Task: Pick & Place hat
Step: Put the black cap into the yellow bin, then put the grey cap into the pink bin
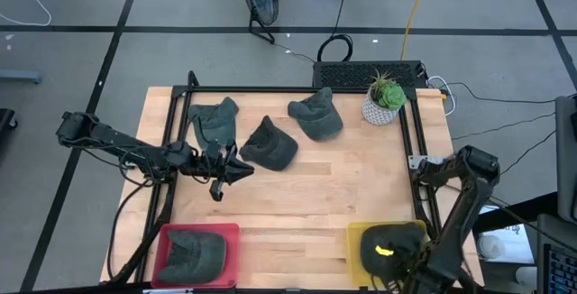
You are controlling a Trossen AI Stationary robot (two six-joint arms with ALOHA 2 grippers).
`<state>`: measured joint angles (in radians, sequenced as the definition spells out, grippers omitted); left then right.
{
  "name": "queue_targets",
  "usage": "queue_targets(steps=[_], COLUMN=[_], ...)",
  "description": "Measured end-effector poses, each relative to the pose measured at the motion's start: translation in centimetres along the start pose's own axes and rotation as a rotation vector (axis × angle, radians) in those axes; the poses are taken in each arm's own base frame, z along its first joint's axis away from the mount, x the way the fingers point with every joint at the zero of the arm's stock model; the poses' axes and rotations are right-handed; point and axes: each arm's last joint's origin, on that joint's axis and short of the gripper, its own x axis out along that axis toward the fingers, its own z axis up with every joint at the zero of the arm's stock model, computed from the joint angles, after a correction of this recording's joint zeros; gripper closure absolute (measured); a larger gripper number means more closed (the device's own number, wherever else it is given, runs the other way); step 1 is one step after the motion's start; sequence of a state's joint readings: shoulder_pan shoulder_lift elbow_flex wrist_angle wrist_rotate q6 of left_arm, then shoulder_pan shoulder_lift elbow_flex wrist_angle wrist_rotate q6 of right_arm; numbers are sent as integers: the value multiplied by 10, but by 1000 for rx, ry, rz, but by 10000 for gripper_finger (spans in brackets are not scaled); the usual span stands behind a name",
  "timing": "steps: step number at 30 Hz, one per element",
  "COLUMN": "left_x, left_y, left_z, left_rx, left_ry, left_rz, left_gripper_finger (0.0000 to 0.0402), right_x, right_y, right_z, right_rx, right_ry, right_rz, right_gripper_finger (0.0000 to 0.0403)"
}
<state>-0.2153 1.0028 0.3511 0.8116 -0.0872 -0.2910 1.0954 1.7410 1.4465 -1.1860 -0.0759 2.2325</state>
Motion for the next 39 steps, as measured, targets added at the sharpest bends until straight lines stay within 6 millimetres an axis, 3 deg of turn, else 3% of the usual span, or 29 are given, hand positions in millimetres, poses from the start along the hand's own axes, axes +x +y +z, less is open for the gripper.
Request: queue_targets(steps=[3,6,11,19,27,35,39], left_x=[0,0,0,-1,-2,-2,0], left_y=[0,0,0,6,9,10,17], left_z=[0,0,0,-10,-14,-14,-8], left_rx=[0,-1,-32,-92,-33,121,137], left_ry=[-1,-1,-1,74,110,128,108], left_rz=[0,1,1,132,204,195,234], left_gripper_finger=[364,364,364,364,364,364,364], right_x=[-25,-35,-30,-19,-8,-2,-11], right_y=[-7,-7,19,49,71,78,71], right_z=[11,28,69,163,234,265,276], right_rx=[2,-14,-123,-226,-428,-660,-747], right_ry=[-149,-363,-607,-888,-948,-883,-854], right_rz=[45,128,187,46,-30,45,122], right_gripper_finger=[362,362,362,365,379,381,381])
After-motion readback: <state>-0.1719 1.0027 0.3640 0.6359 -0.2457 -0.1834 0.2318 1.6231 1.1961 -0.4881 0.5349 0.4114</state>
